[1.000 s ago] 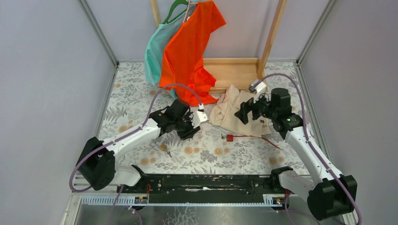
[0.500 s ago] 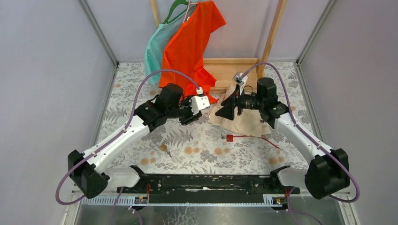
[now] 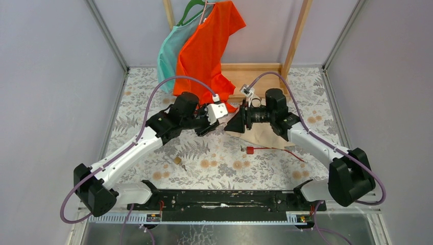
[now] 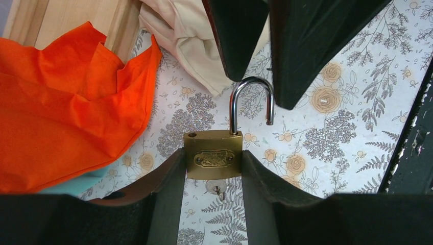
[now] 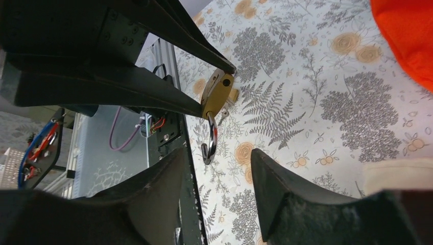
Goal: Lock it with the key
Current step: Lock the lock.
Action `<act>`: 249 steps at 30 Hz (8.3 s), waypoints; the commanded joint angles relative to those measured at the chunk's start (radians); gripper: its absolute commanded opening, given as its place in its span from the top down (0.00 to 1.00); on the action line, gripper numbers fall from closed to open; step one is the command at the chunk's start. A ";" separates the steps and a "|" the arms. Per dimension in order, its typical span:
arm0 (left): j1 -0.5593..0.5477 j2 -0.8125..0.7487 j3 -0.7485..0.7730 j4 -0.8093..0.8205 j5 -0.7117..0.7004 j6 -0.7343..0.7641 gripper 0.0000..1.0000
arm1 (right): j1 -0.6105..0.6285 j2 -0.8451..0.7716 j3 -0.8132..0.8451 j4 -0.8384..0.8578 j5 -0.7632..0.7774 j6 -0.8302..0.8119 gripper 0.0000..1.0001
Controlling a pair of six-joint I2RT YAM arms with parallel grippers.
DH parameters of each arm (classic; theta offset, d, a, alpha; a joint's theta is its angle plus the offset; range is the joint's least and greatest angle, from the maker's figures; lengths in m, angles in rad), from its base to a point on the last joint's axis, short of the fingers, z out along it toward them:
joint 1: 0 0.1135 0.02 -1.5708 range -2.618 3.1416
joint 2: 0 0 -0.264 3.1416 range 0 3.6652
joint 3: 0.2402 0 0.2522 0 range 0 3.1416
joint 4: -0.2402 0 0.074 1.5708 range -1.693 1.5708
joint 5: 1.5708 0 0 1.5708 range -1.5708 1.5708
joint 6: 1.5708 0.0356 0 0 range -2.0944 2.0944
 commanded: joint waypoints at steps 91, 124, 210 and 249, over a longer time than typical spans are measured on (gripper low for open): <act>0.002 0.061 -0.006 0.211 0.370 -0.055 0.93 | -0.129 -0.151 -0.171 0.466 -0.192 0.139 1.00; 0.042 0.111 -0.002 0.207 0.723 -0.142 1.00 | -0.071 -0.180 -0.141 0.147 -0.195 -0.319 1.00; 0.004 0.154 0.127 0.161 0.685 -0.053 1.00 | 0.143 -0.004 -0.298 0.677 -0.084 -0.021 1.00; 0.062 -0.001 -0.067 0.158 0.463 0.000 0.30 | -0.074 -0.156 -0.238 0.443 -0.145 -0.085 1.00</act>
